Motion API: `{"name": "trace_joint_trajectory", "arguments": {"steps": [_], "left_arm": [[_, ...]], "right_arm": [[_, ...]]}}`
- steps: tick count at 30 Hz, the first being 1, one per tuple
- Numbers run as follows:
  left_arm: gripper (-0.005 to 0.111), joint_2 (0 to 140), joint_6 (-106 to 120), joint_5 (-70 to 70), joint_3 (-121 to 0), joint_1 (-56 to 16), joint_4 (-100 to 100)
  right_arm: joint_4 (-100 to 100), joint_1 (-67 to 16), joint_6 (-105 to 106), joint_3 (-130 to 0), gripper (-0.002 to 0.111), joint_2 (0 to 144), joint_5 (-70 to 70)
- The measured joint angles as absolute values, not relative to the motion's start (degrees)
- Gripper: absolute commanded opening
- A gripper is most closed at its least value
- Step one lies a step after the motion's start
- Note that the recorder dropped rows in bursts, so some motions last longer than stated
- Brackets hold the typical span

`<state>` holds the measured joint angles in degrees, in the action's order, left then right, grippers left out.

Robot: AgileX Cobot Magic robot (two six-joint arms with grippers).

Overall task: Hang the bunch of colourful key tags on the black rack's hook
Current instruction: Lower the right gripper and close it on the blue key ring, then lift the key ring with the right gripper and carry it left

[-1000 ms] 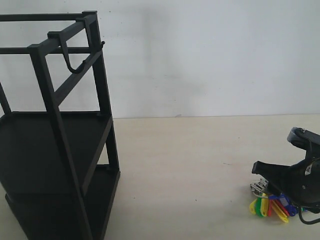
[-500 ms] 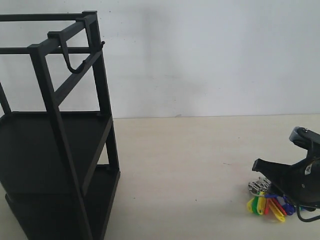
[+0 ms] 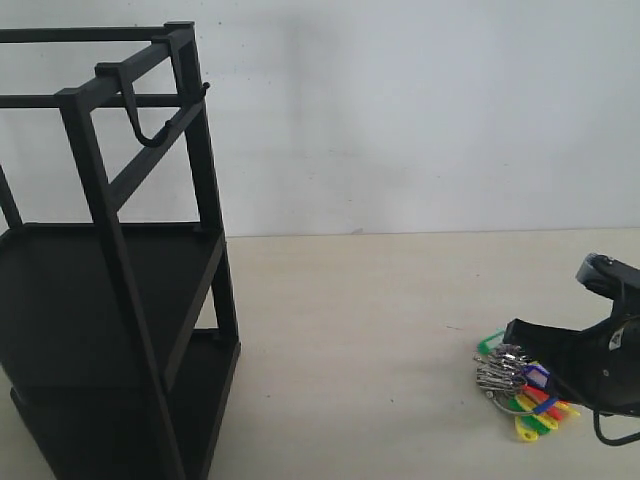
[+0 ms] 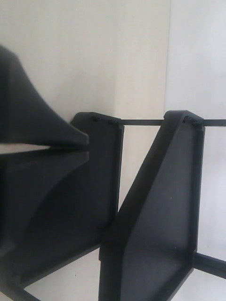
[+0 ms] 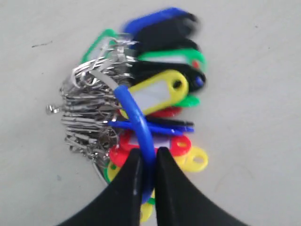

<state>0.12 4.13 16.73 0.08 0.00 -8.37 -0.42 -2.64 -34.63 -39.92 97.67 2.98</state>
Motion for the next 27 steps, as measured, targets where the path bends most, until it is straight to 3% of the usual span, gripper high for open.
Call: {"name": "trace_joint_trajectory", "arguments": {"steps": [11, 18, 27], "left_arm": [[0.004, 0.12, 4.13, 16.73, 0.08, 0.0, -8.37], [0.004, 0.12, 4.13, 16.73, 0.08, 0.0, -8.37], [0.004, 0.12, 4.13, 16.73, 0.08, 0.0, -8.37]], "right_arm": [[-0.42, -2.64, -27.12, -39.92, 0.0, 95.66, 3.4], [-0.52, -2.64, -21.16, -39.92, 0.0, 76.47, 7.61], [0.77, -13.22, -11.53, -42.5, 0.0, 61.26, 12.76]]}}
